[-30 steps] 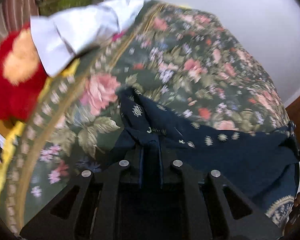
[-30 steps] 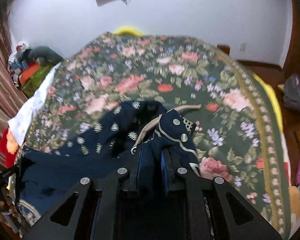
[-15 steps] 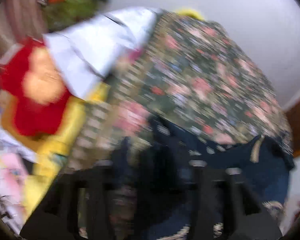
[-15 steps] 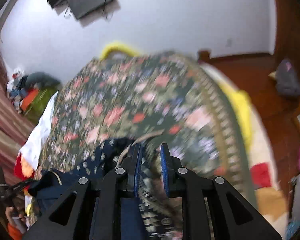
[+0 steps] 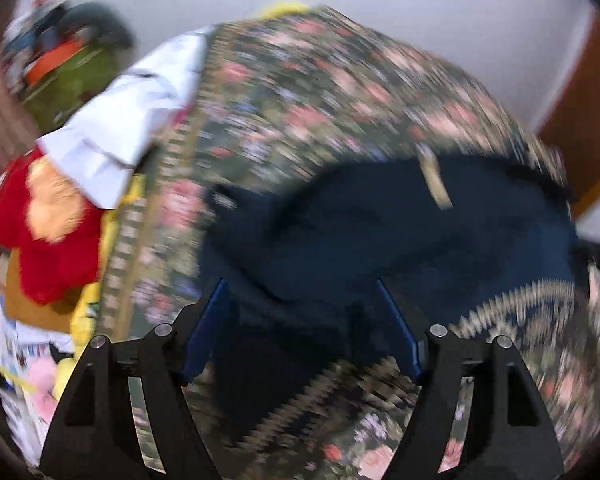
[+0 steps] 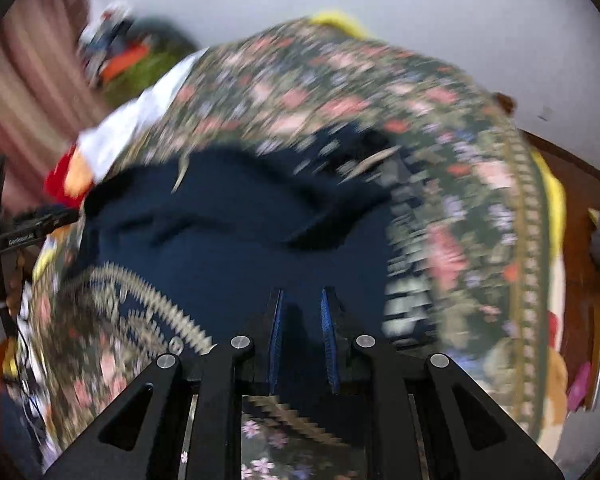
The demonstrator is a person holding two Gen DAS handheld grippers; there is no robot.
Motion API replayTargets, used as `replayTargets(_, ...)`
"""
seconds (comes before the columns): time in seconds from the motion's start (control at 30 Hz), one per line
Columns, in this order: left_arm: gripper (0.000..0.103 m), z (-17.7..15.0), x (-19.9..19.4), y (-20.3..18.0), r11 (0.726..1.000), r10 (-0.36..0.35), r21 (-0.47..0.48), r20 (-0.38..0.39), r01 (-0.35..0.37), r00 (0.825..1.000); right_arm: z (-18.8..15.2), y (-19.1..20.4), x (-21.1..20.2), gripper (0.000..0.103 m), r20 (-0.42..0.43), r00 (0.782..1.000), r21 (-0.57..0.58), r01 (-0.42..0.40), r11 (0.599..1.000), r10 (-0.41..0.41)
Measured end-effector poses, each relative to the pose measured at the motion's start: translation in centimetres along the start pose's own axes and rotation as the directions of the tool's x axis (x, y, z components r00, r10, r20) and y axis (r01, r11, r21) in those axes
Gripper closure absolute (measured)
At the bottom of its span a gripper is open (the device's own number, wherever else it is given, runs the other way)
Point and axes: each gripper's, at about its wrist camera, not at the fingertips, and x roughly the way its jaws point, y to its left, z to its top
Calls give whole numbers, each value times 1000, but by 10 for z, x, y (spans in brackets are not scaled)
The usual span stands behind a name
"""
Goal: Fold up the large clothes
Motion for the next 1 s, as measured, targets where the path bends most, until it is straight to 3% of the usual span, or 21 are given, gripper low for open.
replayTargets(0.07,29,-4,13,-20,998,0,68,-21,2,1000,2,9,16,89,-5,1000,-23,27,999,-28)
replayTargets(0.2,29,13,45,-43,977,157,142,9,-156,988,27,5,41,89,-5,999,21,41,999,-41)
replayTargets(0.3,29,52,67,-32,973,214,95,-5,-213,977,54,-6,51,89,-11,998,70,60,996,-60)
replayTargets(0.43,29,93,59,-6,969,248,6,36,-248,968,90,-33,38,89,77,982,182,154,971,-170)
replayTargets(0.53,29,101,37,2,964,267,-15,88,-267,960,92,-45,18,89,124,982,249,108,962,-142)
replayTargets(0.63,29,91,14,3,974,224,0,101,-225,969,82,-38,6,89,124,988,217,60,974,-88)
replayTargets(0.77,28,59,-10,-15,987,131,83,105,-140,986,58,-1,-6,89,97,992,57,74,996,-80)
replayTargets(0.87,24,34,-20,-30,989,71,120,99,-83,993,29,32,-14,89,85,996,-56,46,997,-42)
replayTargets(1.0,23,6,-15,-52,994,-24,111,54,18,998,5,58,-2,89,38,999,-107,10,994,-6)
